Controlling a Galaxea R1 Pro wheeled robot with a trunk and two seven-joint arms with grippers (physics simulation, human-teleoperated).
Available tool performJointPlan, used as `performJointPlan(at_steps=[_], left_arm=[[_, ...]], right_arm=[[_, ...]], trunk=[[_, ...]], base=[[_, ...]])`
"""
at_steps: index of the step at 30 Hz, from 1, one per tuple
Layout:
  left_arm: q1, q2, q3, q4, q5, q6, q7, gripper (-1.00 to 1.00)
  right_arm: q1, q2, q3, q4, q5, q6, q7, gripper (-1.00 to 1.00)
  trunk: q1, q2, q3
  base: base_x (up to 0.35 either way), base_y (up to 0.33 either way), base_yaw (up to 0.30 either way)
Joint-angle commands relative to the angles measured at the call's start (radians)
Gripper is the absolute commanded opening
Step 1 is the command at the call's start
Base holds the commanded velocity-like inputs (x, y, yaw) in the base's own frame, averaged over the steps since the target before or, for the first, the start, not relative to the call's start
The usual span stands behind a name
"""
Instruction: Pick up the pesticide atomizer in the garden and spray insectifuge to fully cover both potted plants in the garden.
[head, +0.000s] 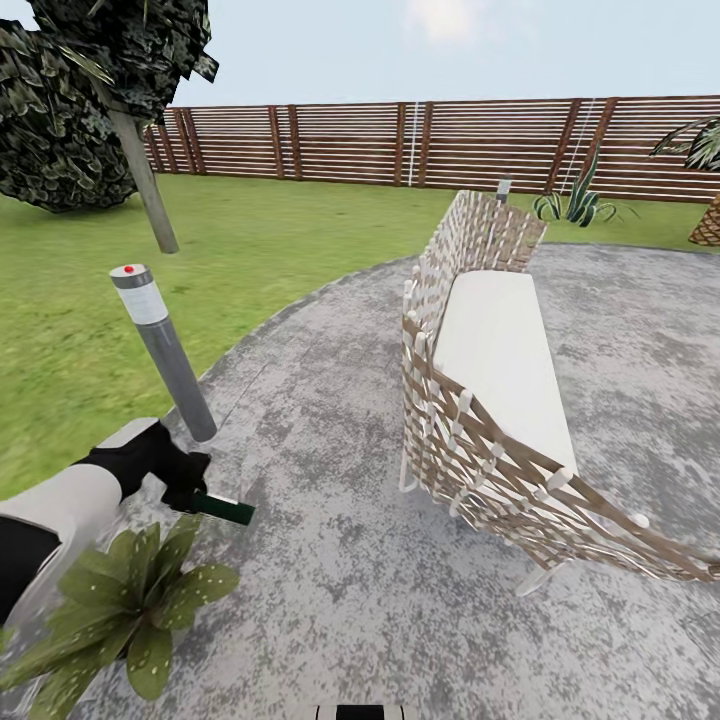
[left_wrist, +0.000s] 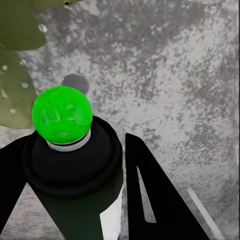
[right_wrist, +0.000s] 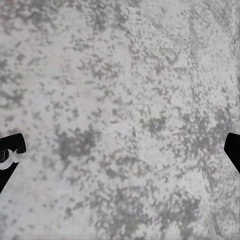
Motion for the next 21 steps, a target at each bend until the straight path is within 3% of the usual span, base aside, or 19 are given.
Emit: performJointPlan(at_steps=[1, 6, 10, 14, 19, 21], left_arm=[[-0.005, 0.001, -0.006, -0.002, 0.004, 0.012, 0.004, -1.00], [-0.021, 0.002, -0.007, -0.003, 0.004, 0.018, 0.022, -1.00], [-0.009, -0.008, -0.012, 0.000, 0.004, 0.017, 0.012, -1.00], [0.017, 0.001, -0.007, 0.001, 0.007, 0.016, 0.006, -1.00], [0.028, 0.070, -0.003, -0.001, 0.016, 0.014, 0.004, -1.00], [0.034, 0.099, -0.002, -0.002, 0.037, 0.015, -0.014, -1.00]], right_arm=[[0.000, 0.001, -0.003, -0.001, 0.006, -0.002, 0.006, 1.00], [0.001, 0.001, -0.003, -0.001, 0.007, -0.001, 0.006, 1.00], [0.001, 0.001, -0.003, -0.001, 0.007, 0.000, 0.006, 1.00], [0.000, 0.001, -0.003, -0.001, 0.007, 0.001, 0.006, 1.00], [-0.001, 0.001, -0.003, 0.008, 0.006, 0.002, 0.006, 1.00], [-0.001, 0.002, -0.003, 0.011, 0.006, 0.002, 0.006, 1.00]], trunk=[[0.000, 0.000, -0.001], [0.000, 0.000, -0.001], [0.000, 0.000, -0.001], [0.000, 0.000, -0.001], [0.000, 0.000, -0.001], [0.000, 0.000, -0.001]], base=[[0.000, 0.000, 0.000], [0.000, 0.000, 0.000], [0.000, 0.000, 0.000], [0.000, 0.000, 0.000], [0.000, 0.000, 0.000], [0.000, 0.000, 0.000]])
